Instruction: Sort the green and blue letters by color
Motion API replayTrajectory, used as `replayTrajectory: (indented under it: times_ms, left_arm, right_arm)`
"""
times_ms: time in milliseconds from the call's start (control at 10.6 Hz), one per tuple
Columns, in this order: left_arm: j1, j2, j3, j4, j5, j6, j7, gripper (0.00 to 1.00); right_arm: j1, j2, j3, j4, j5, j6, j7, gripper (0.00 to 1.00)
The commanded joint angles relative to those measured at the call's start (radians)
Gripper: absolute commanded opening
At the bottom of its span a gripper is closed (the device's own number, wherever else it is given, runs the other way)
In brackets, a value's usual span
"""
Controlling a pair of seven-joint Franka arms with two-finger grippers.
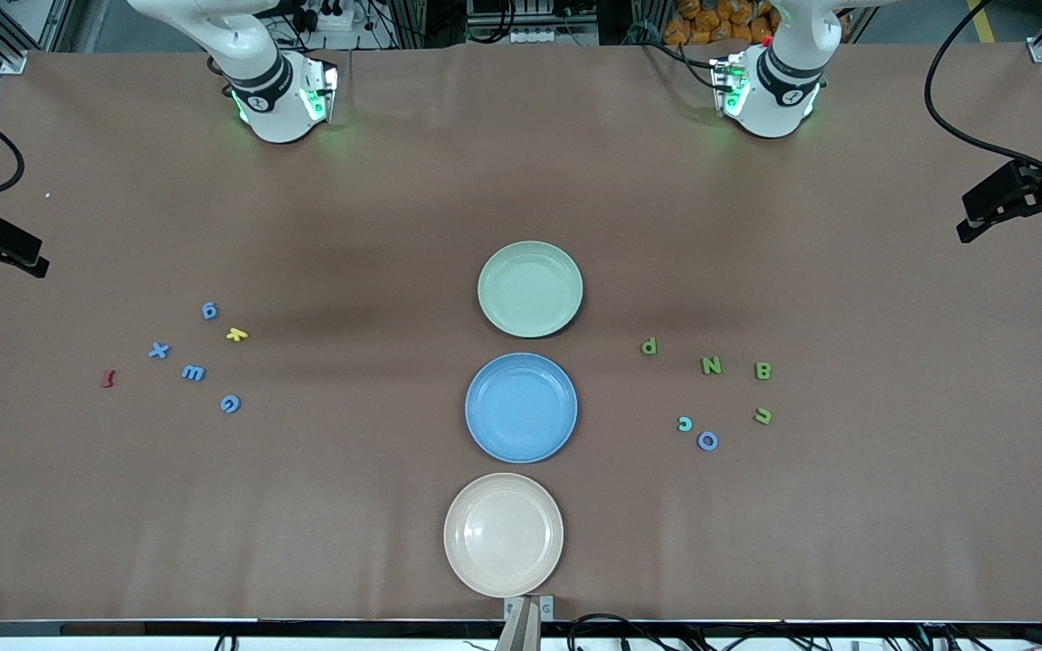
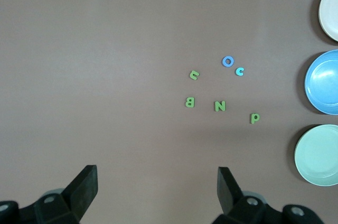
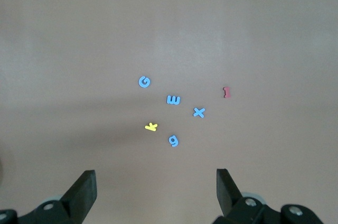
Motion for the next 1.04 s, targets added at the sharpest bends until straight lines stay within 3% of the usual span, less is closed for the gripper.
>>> replayTrajectory:
  times_ms: [0,948]
  left_arm:
    - [0.001,-0.004,0.002,0.007,-0.027,0.018,0.024,1.0]
    - [-0.01,0.013,-0.006,-0.001,-0.027,0.018,0.006,1.0]
  right_arm:
    - [-0.01,-0.01,0.012,-0.002,0.001,0.004,0.0,1.0]
    - [-0.012,0.0,0.012,-0.005,0.001,0.027,0.006,1.0]
